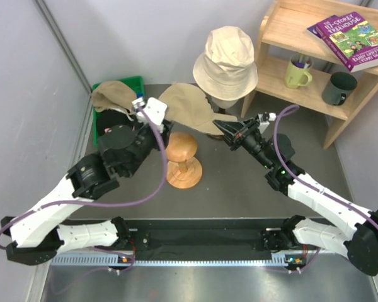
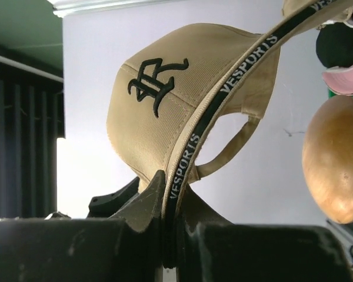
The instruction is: Stack the hats
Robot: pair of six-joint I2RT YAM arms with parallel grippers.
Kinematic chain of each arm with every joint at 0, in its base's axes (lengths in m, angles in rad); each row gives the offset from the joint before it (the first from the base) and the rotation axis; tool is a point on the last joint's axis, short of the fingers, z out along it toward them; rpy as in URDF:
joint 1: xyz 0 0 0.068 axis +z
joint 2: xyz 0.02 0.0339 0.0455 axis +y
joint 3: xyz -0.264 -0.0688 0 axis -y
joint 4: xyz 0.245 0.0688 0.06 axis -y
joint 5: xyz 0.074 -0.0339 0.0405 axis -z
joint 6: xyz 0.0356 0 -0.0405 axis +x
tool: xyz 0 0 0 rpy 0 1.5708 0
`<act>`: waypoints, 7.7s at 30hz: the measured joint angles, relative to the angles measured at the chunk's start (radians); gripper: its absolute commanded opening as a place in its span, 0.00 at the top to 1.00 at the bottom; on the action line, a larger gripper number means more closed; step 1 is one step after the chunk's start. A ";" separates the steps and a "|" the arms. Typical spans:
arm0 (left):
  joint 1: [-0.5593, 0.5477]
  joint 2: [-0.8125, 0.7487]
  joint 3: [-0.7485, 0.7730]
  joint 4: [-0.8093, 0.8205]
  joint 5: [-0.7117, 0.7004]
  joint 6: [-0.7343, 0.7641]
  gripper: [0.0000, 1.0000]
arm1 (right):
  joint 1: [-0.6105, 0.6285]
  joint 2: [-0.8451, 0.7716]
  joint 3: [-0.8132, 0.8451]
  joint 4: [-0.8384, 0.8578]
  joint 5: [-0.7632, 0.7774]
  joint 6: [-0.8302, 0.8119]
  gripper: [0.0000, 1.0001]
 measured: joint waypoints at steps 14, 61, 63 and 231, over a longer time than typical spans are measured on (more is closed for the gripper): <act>0.002 -0.341 -0.007 -0.096 -0.330 -0.055 0.01 | 0.000 0.069 0.013 -0.023 -0.123 -0.247 1.00; 0.027 -0.010 -0.382 0.010 -0.205 -0.599 0.01 | -0.084 0.050 -0.243 -0.008 -0.304 -0.721 0.44; 0.033 -0.014 -0.406 0.014 -0.198 -0.621 0.01 | -0.093 0.043 -0.249 -0.033 -0.302 -0.739 0.26; 1.085 0.644 0.116 0.129 0.469 -0.389 1.00 | -0.317 0.120 0.172 -0.454 -0.209 -1.138 0.12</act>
